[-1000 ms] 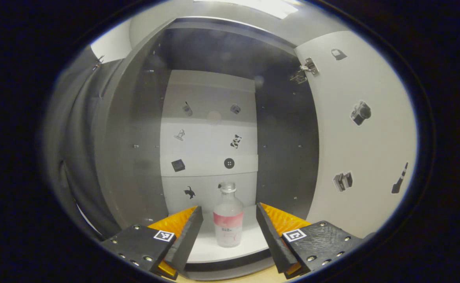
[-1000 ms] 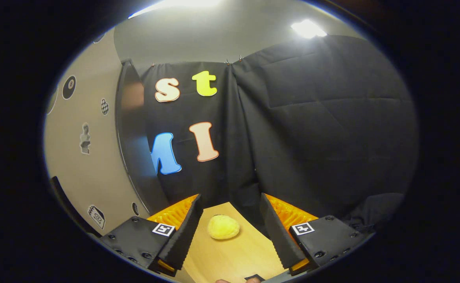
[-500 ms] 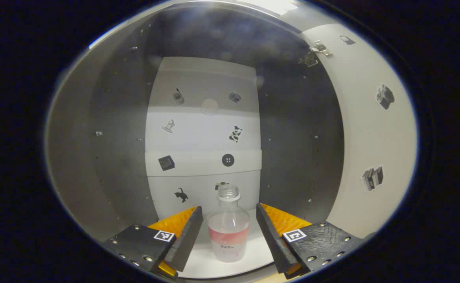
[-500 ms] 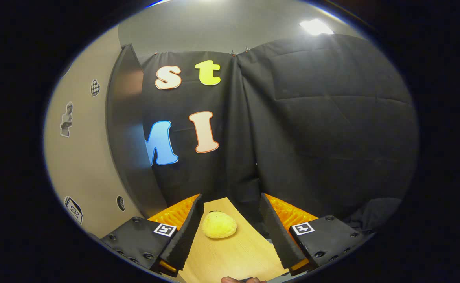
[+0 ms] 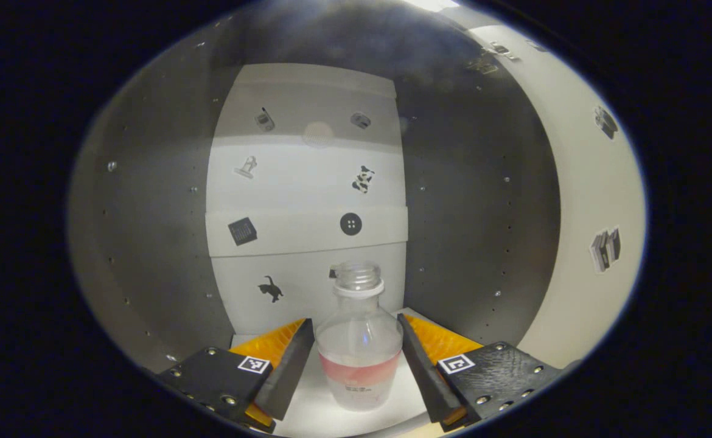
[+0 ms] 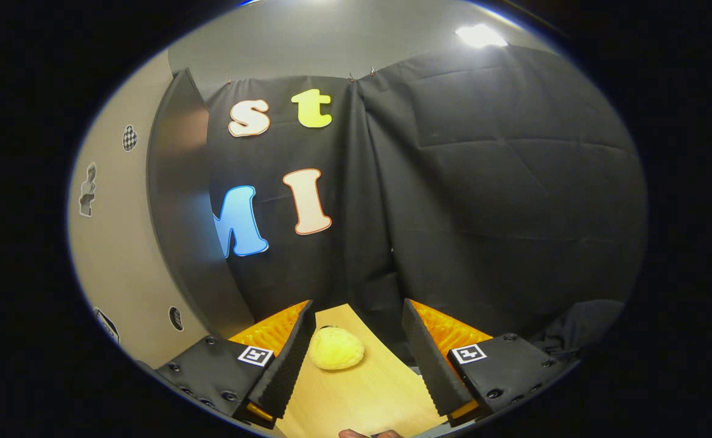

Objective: Open the cabinet door with the right hand, grasp the bottle in the cabinet with the left hand and place it on the coaster, then close the cabinet door with the right hand.

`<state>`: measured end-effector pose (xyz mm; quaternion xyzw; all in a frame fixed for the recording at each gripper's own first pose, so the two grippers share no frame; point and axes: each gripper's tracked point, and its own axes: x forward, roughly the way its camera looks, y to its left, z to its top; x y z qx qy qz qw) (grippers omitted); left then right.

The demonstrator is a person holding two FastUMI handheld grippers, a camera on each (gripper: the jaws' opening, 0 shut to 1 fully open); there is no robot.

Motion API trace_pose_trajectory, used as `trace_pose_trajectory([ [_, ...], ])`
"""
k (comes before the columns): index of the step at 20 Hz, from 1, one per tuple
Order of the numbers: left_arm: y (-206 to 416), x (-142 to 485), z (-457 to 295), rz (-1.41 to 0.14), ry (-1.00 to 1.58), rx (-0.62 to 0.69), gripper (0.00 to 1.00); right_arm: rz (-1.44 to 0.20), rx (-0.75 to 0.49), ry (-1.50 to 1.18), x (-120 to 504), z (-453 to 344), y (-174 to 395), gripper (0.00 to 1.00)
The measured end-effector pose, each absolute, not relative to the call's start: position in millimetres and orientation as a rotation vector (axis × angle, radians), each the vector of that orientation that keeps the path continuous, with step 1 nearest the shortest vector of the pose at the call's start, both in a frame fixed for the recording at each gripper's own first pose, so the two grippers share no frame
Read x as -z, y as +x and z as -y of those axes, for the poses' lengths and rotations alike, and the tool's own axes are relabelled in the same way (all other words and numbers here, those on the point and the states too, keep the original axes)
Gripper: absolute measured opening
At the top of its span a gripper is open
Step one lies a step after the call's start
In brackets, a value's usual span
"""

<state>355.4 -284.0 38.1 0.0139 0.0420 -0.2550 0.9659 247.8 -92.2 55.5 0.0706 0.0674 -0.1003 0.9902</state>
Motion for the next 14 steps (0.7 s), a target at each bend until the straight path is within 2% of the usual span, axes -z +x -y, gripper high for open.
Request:
trace_pose_trajectory([
  [3, 355.4, -32.7, 282.7, -0.092, 0.005, 0.508, 0.83, -0.145, 0.189, 0.123, -52.7, 89.5, 253.9, 0.91],
  [5, 354.5, -33.4, 280.9, -0.088, 0.034, 0.493, 0.75, -0.147, 0.175, 0.118, -53.5, 87.2, 259.4, 0.91],
  [14, 322.5, -46.5, 269.6, -0.025, 0.08, 0.473, 0.72, -0.13, 0.08, 0.061, -63.9, 69.7, 288.7, 0.91],
])
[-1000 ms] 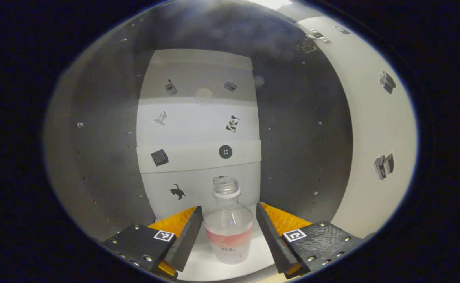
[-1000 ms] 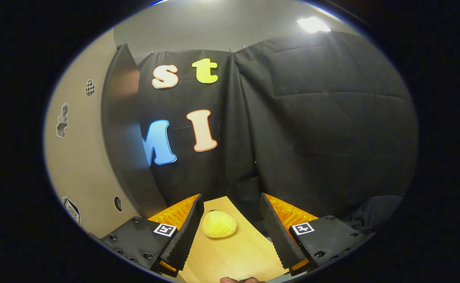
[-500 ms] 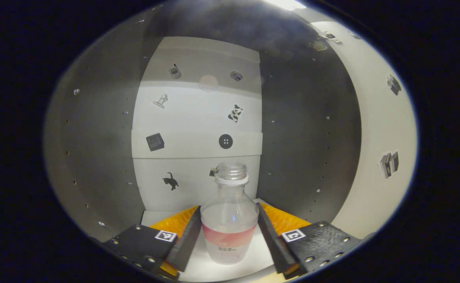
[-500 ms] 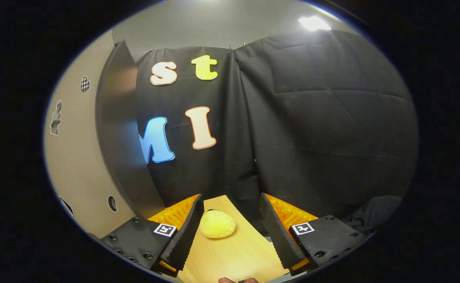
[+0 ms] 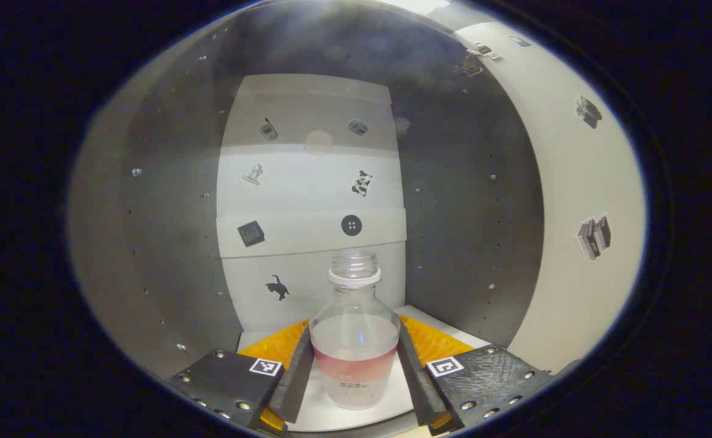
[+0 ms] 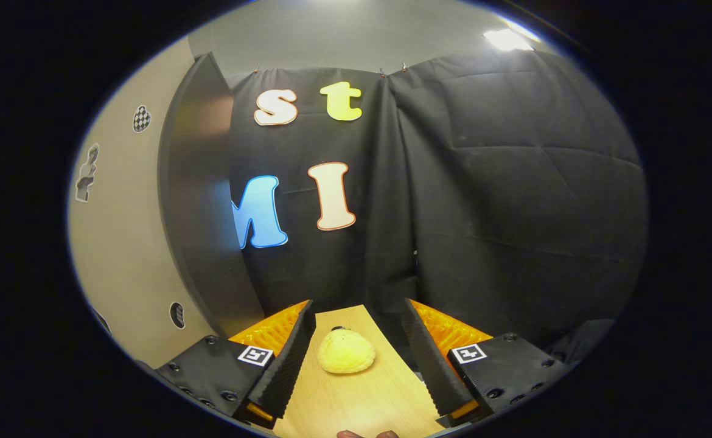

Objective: Open the cabinet door with the right hand, grasp the bottle in the cabinet with the left hand and place it on the coaster, then close the cabinet door with the right hand.

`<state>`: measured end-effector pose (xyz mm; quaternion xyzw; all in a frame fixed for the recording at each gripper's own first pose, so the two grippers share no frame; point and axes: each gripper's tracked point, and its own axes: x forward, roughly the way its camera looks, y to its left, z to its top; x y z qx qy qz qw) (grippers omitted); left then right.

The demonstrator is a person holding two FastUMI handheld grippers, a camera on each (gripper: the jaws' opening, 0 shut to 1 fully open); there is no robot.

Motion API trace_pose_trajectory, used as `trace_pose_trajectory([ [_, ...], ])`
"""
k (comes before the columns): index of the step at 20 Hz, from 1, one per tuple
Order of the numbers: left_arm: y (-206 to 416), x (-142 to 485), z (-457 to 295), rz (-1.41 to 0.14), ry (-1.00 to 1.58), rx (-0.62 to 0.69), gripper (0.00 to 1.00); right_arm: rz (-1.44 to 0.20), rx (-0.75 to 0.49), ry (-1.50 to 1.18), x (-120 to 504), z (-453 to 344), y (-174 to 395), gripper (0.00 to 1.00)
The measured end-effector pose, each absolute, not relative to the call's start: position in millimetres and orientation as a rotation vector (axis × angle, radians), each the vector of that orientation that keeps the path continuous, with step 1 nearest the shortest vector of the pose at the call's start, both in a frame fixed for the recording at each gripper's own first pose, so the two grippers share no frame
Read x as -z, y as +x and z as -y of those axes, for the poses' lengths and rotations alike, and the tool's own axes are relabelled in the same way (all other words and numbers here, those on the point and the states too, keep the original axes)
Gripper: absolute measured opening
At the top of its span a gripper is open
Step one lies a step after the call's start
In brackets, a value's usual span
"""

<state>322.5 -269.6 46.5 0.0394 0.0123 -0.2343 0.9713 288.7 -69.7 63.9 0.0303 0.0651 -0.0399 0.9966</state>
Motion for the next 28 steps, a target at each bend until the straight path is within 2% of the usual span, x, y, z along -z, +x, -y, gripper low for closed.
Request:
trace_pose_trajectory([
  [5, 277.2, -57.1, 241.9, -0.005, 0.062, 0.471, 0.7, -0.116, 0.05, 0.072, -68.1, 56.7, 282.4, 0.91],
  [12, 184.9, -47.3, 185.6, 0.033, 0.085, 0.487, 0.7, -0.036, 0.082, 0.111, -78.7, 46.6, 236.6, 0.91],
  [13, 168.8, -43.6, 174.3, 0.04, 0.093, 0.473, 0.7, -0.035, 0.083, 0.11, -78.5, 46.3, 230.2, 0.94],
  [14, 155.8, -37.4, 165.1, 0.049, 0.104, 0.456, 0.7, -0.035, 0.086, 0.107, -76.7, 46.2, 224.5, 0.91],
  [16, 130.2, -14.2, 148.2, 0.038, 0.116, 0.43, 0.73, -0.03, 0.087, 0.104, -76.6, 43.7, 212.8, 0.91],
  [19, 94.1, 28.2, 127.1, -0.01, 0.134, 0.399, 0.7, -0.039, 0.067, 0.098, -72.2, 33.8, 198.3, 0.91],
  [23, 53.0, 78.0, 109.5, -0.04, 0.158, 0.369, 0.7, -0.024, 0.075, 0.081, -70.7, 24.6, 182.0, 0.91],
  [24, 44.6, 92.0, 105.4, -0.045, 0.172, 0.357, 0.71, -0.028, 0.07, 0.087, -68.4, 20.8, 178.3, 0.85],
  [28, 13.6, 144.4, 101.4, -0.073, 0.104, 0.334, 0.7, -0.059, 0.075, 0.15, -56.1, 16.5, 168.1, 0.87],
])
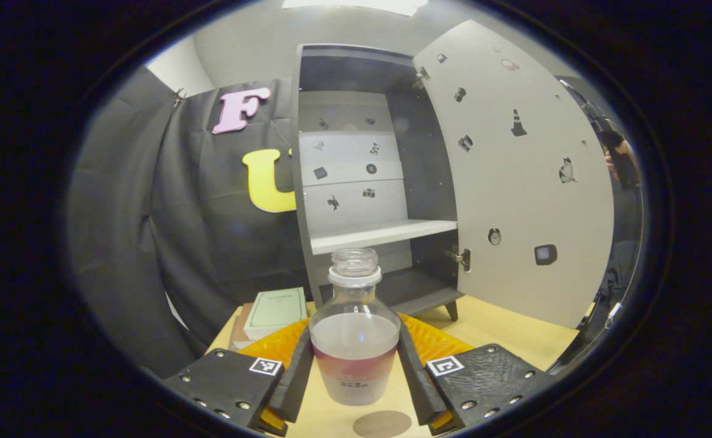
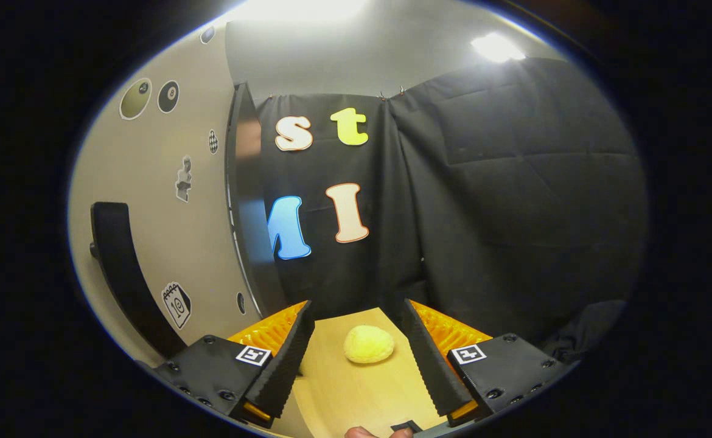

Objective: Open the cabinet door with the right hand, grasp the bottle in the cabinet with the left hand and place it on the coaster, then close the cabinet door with the right hand.

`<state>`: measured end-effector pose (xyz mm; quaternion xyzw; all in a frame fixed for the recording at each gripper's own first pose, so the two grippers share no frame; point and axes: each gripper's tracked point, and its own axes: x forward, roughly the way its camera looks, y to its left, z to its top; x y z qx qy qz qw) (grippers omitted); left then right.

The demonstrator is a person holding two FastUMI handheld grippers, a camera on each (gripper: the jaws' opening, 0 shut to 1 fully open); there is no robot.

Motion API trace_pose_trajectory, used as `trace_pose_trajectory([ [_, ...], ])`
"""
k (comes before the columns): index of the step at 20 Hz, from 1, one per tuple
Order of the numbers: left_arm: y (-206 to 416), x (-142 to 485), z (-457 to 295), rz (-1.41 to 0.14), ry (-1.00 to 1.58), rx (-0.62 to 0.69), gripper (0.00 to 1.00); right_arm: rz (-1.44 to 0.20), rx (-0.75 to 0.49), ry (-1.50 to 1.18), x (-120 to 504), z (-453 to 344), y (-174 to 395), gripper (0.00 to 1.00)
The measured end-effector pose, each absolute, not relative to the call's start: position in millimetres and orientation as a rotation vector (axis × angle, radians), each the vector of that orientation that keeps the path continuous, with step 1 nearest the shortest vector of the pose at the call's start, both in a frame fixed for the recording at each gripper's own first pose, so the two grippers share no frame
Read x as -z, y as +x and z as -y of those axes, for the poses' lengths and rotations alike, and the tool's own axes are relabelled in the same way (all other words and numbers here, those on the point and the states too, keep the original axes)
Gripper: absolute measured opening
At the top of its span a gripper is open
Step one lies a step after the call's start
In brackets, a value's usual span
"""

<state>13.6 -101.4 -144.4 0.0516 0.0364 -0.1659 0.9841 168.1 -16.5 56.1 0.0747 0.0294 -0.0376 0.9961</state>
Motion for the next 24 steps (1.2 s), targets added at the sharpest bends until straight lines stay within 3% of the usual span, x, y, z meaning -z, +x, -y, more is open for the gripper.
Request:
trace_pose_trajectory([
  [2, 6.3, 171.5, 97.3, -0.073, 0.11, 0.318, 0.7, -0.065, 0.068, 0.187, -54.0, 13.7, 164.4, 0.96],
  [9, -11.8, 254.7, 109.8, -0.112, 0.153, 0.367, 0.7, 0.097, 0.053, 0.278, -65.3, 14.5, 162.3, 0.93],
  [20, -5.6, 301.0, 102.9, -0.128, 0.079, 0.355, 0.71, 0.091, 0.097, 0.085, -36.2, 18.1, 156.5, 0.95],
  [22, -6.9, 304.2, 101.1, -0.138, 0.07, 0.359, 0.71, 0.061, 0.095, 0.091, -26.0, 14.9, 156.7, 0.92],
  [23, -7.7, 305.3, 101.3, -0.144, 0.069, 0.362, 0.72, 0.052, 0.094, 0.09, -22.8, 13.3, 157.1, 0.95],
  [24, -10.5, 305.9, 100.5, -0.147, 0.072, 0.365, 0.73, 0.046, 0.096, 0.085, -20.6, 13.1, 157.4, 0.92],
])
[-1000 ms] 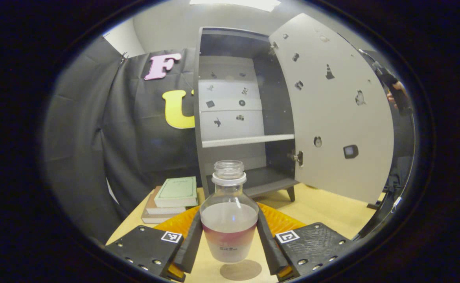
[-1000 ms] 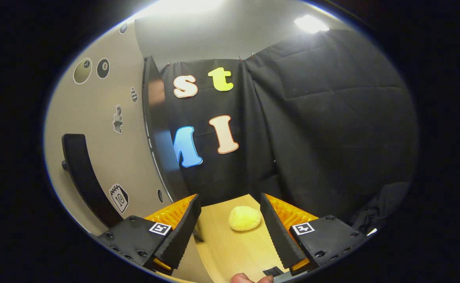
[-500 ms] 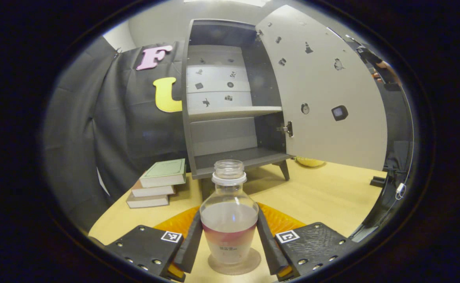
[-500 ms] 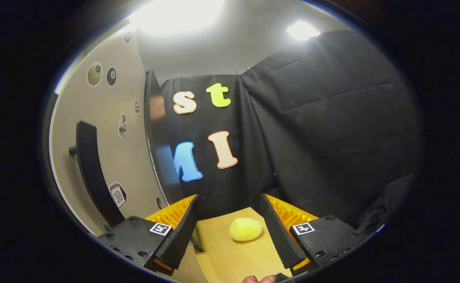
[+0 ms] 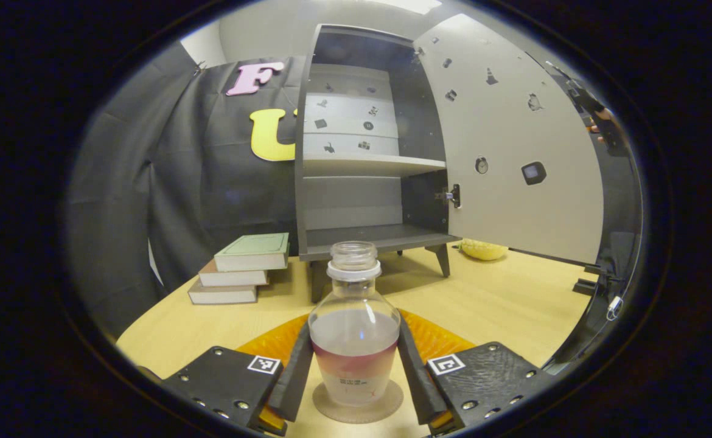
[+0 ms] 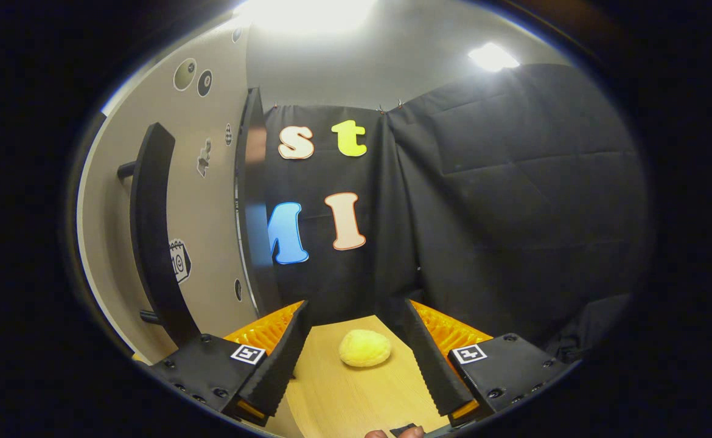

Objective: Open the cabinet door with the right hand, grasp the bottle in the cabinet with the left hand and place it on the coaster, then close the cabinet door with the right hand.

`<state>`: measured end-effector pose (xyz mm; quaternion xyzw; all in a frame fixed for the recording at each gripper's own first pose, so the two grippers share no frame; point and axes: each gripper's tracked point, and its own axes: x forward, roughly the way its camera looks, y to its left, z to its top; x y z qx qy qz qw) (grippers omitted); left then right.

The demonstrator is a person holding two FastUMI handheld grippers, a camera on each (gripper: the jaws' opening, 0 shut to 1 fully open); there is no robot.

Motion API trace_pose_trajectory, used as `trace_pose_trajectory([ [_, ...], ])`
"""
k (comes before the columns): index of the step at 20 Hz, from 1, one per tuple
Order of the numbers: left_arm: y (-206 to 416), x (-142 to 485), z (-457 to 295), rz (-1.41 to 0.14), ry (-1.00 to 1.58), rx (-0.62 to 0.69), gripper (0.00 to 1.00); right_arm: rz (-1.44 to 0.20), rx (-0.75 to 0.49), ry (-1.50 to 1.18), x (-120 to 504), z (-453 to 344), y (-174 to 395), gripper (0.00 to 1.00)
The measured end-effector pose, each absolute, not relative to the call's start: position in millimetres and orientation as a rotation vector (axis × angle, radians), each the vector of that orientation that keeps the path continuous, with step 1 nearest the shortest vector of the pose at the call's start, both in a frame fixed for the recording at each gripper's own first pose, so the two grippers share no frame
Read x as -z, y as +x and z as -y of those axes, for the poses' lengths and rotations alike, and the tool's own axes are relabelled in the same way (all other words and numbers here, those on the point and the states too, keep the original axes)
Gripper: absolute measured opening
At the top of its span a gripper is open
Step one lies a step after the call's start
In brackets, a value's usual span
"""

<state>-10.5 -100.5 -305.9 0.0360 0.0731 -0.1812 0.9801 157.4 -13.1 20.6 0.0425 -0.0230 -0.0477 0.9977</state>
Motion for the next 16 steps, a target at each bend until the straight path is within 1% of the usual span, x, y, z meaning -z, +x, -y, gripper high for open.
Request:
trace_pose_trajectory([
  [1, -11.8, 305.7, 100.9, -0.145, 0.079, 0.369, 0.72, 0.036, 0.091, 0.082, -17.1, 10.5, 157.9, 0.92],
  [2, -12.4, 305.2, 101.5, -0.147, 0.085, 0.371, 0.76, 0.023, 0.082, 0.08, -12.9, 7.1, 157.9, 0.95],
  [3, -9.3, 304.9, 102.8, -0.153, 0.089, 0.371, 0.75, 0.016, 0.074, 0.071, -8.3, 3.9, 158.1, 0.96],
  [4, -10.4, 307.4, 101.1, -0.163, 0.089, 0.367, 0.75, 0.007, 0.078, 0.056, -3.8, 5.6, 157.5, 0.96],
  [5, -10.2, 309.1, 102.3, -0.176, 0.079, 0.368, 0.76, -0.003, 0.08, 0.041, 2.2, 4.9, 157.4, 0.92],
  [6, -11.9, 308.5, 102.4, -0.185, 0.065, 0.373, 0.74, -0.014, 0.081, 0.033, 7.5, 5.0, 155.5, 0.95],
  [7, -11.5, 305.6, 102.1, -0.184, 0.053, 0.372, 0.74, -0.022, 0.074, 0.031, 11.4, 1.6, 153.7, 0.96],
  [8, -12.9, 301.5, 100.1, -0.181, 0.044, 0.373, 0.8, -0.026, 0.074, 0.028, 13.4, 1.6, 151.4, 0.96],
  [9, -13.6, 292.1, 98.7, -0.173, 0.037, 0.375, 0.85, -0.03, 0.082, 0.021, 15.5, 4.9, 147.9, 0.92],
  [10, -13.0, 284.5, 98.0, -0.171, 0.037, 0.375, 0.87, -0.034, 0.087, 0.021, 17.2, 6.8, 145.2, 0.95],
  [11, -11.9, 275.1, 97.2, -0.166, 0.04, 0.373, 0.85, -0.04, 0.09, 0.029, 19.4, 7.3, 142.7, 0.95],
  [13, -12.1, 254.3, 97.2, -0.15, 0.039, 0.375, 0.89, -0.046, 0.107, 0.062, 23.1, 14.5, 139.2, 0.96],
  [14, -14.9, 243.9, 98.1, -0.144, 0.044, 0.375, 0.87, -0.048, 0.116, 0.074, 25.4, 18.2, 137.7, 0.96],
  [15, -16.1, 231.9, 98.1, -0.137, 0.054, 0.374, 0.87, -0.046, 0.125, 0.076, 27.7, 21.9, 137.5, 0.93],
  [16, -18.4, 218.4, 98.9, -0.123, 0.065, 0.376, 0.87, -0.042, 0.132, 0.074, 29.7, 26.5, 136.5, 0.93],
])
